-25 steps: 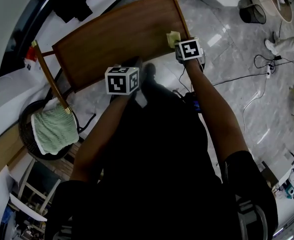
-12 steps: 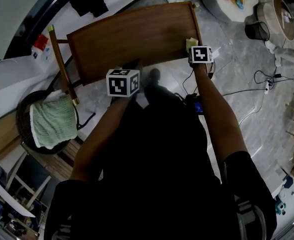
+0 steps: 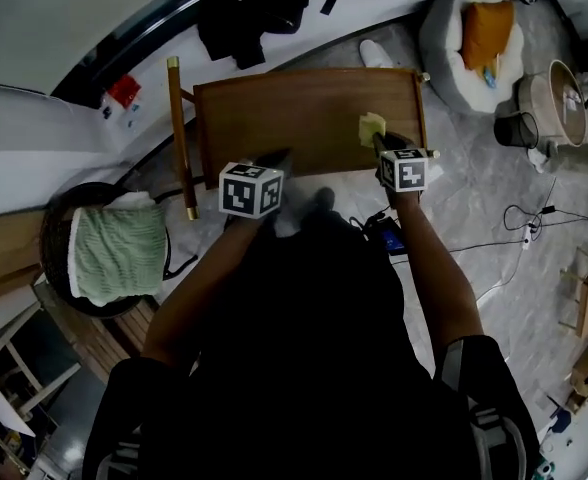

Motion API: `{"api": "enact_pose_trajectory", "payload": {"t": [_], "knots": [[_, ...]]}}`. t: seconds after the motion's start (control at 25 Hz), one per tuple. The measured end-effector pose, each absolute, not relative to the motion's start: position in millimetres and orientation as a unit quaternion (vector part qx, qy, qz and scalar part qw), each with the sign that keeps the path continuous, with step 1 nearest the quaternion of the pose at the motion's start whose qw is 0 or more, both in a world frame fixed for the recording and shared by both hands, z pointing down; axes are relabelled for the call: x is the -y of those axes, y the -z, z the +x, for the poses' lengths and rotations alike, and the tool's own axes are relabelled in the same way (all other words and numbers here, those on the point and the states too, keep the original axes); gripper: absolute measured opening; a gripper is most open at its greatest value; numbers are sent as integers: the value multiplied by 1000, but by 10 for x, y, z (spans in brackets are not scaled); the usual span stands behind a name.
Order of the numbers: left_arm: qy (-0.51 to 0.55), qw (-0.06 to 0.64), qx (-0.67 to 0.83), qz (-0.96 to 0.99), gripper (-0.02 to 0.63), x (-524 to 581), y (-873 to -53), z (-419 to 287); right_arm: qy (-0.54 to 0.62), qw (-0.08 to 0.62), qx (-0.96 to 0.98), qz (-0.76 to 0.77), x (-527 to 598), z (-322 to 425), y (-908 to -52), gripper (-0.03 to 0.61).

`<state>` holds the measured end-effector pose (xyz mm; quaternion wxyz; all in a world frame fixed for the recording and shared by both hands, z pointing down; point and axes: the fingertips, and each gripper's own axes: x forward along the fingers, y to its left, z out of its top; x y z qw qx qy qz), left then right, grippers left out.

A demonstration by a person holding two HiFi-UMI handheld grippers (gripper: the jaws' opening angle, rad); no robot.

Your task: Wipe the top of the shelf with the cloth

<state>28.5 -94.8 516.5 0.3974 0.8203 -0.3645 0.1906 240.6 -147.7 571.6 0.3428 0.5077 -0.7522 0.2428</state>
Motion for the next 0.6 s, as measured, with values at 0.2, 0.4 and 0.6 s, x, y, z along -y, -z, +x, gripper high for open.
{"api": "enact_pose_trajectory", "payload": {"t": [0.2, 0.4, 0.6], "knots": [[-120, 340, 337, 870, 14, 1142, -4529, 2, -170, 186, 869, 426, 1573, 1142, -4557, 44], [-26, 277, 263, 924, 14, 1079, -3746, -419, -96, 62, 937, 331, 1402, 297, -3434, 44], [61, 233, 219, 946, 12, 932, -3088, -968, -51, 8, 959, 277, 1211, 78, -2744, 44]]}}
